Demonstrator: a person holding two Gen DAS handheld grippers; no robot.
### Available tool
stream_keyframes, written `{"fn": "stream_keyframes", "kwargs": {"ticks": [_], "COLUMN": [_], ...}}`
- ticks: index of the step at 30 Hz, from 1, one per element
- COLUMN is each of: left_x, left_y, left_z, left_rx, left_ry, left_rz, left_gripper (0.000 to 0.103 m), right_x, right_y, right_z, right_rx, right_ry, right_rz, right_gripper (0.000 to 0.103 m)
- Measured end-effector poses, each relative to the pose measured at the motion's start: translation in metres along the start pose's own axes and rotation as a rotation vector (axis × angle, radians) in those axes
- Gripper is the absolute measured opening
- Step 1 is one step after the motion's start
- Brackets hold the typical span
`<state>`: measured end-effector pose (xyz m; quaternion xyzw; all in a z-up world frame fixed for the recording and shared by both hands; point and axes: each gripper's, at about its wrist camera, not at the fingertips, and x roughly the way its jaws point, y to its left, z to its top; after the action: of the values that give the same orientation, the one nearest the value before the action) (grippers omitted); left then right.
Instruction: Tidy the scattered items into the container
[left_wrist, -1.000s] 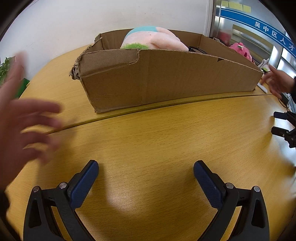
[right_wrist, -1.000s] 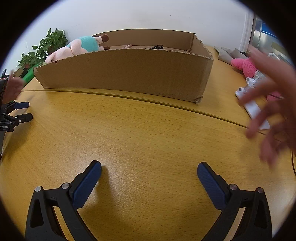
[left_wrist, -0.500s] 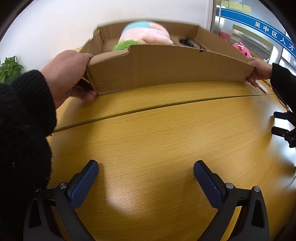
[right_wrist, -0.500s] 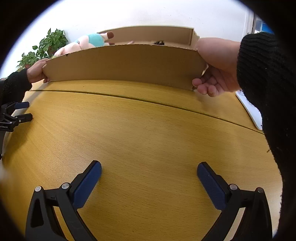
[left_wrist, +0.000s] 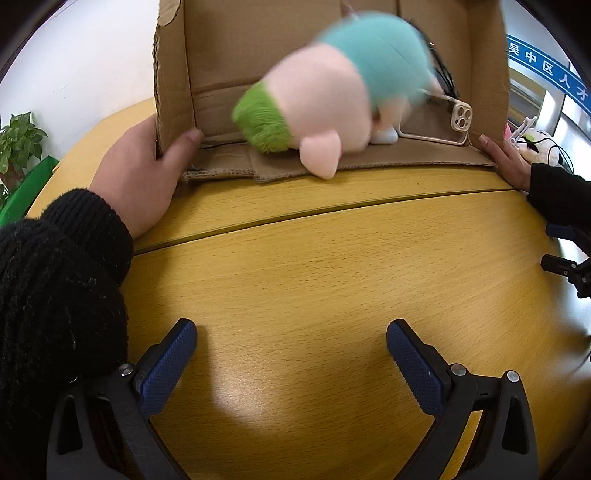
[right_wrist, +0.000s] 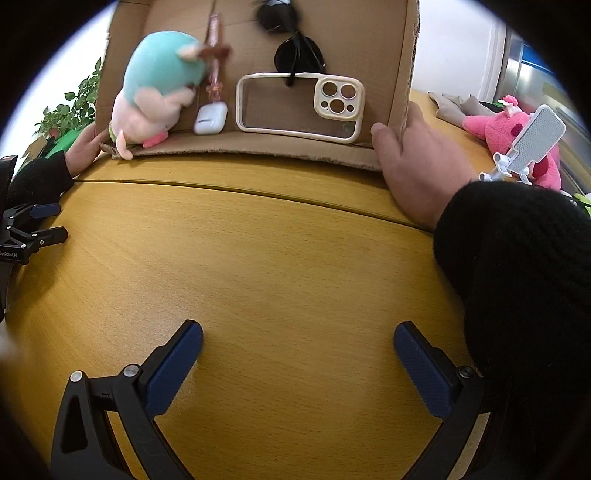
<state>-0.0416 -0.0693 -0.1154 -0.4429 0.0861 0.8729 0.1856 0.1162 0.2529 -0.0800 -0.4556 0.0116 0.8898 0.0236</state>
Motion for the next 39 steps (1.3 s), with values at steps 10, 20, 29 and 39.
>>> {"fn": "stream_keyframes", "kwargs": {"ticks": [10,20,29,39], "left_x": [-0.001,-0.003,-0.004,-0.003], "left_y": [0.002,0.01,0.017,0.016], "left_z": [0.003,0.0,0.001,0.002], "left_rx": [-0.003,-0.003,-0.003,-0.001], "left_ry": [0.001,0.0,0.001,0.001], "left_rz": [0.002,0.002,0.002,0.001], "left_gripper": [0.103,0.103,0.103,0.103], "right_x": [0.004,0.006,0.007,0.008], "right_y": [0.001,0.001,0.0,0.001], "right_z": [0.005,0.004,0.008,0.008], "right_rx": [0.004,0.006,0.005,0.006], "right_ry": [-0.001,-0.002,-0.003,-0.004], "right_rz": [-0.003,-0.002,-0.001,-0.003], "right_gripper": [0.103,0.103,0.103,0.103]}}
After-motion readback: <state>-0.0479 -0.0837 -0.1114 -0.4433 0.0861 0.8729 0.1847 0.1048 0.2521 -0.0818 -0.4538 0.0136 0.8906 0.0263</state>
